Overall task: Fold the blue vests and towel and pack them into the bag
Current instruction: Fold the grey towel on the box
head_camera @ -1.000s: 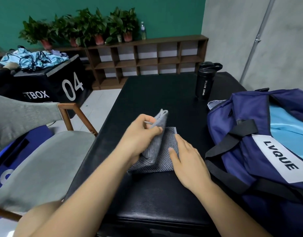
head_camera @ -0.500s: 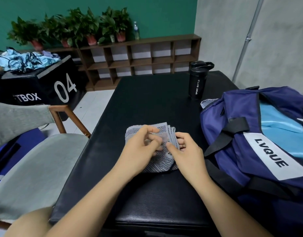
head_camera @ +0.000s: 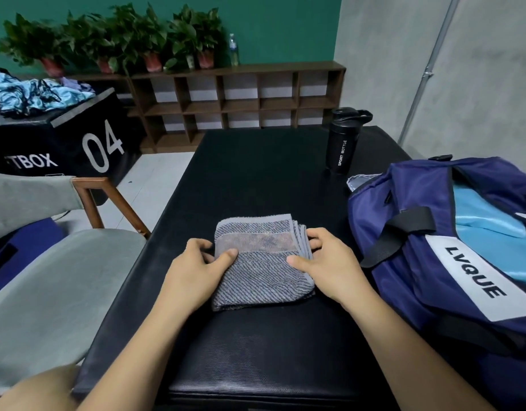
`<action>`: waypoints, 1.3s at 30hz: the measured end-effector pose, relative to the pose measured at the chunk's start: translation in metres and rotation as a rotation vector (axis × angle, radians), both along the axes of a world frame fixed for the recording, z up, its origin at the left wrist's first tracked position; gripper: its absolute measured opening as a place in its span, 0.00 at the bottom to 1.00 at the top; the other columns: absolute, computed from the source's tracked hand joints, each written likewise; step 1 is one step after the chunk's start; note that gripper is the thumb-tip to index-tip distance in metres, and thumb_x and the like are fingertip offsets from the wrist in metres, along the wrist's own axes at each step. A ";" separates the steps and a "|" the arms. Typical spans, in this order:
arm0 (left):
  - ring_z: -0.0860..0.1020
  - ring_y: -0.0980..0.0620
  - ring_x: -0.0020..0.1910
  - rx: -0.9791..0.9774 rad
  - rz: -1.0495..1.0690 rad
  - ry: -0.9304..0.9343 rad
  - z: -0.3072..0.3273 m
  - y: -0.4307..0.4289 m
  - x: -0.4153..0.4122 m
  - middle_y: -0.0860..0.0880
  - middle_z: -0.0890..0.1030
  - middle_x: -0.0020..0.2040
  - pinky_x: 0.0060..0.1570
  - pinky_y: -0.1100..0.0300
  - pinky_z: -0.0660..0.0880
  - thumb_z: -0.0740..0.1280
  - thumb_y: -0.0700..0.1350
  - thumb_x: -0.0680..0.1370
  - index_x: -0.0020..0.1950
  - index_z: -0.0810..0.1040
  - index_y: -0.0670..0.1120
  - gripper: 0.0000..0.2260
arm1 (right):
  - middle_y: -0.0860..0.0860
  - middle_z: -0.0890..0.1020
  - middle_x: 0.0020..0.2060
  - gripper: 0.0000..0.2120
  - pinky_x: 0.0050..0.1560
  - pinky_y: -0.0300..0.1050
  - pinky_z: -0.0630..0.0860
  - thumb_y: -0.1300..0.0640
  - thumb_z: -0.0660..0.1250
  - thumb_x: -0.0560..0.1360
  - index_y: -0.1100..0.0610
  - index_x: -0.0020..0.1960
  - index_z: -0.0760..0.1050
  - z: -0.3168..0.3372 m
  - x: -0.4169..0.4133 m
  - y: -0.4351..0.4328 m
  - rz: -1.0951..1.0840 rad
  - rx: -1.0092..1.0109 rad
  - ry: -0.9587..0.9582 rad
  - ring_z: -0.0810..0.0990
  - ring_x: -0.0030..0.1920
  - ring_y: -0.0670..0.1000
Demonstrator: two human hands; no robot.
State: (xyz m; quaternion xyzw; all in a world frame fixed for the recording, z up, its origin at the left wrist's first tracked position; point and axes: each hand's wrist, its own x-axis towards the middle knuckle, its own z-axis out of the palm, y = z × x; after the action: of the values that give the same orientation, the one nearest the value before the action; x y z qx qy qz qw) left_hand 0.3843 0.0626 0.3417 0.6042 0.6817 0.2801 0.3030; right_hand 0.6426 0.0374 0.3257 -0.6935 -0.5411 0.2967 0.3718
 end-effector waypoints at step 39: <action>0.81 0.50 0.53 -0.287 -0.795 -0.857 0.140 -0.038 0.267 0.46 0.85 0.61 0.52 0.58 0.81 0.66 0.40 0.84 0.71 0.79 0.42 0.16 | 0.53 0.88 0.56 0.25 0.49 0.43 0.85 0.67 0.77 0.74 0.54 0.68 0.78 0.200 0.233 -0.141 -0.200 0.398 0.437 0.88 0.53 0.52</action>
State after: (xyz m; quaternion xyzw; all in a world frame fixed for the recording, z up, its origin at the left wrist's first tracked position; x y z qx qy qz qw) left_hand 0.6510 0.0248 0.4819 0.5990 0.2516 0.2691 0.7110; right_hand 0.8760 -0.1035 0.5253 -0.5765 -0.4251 0.2889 0.6352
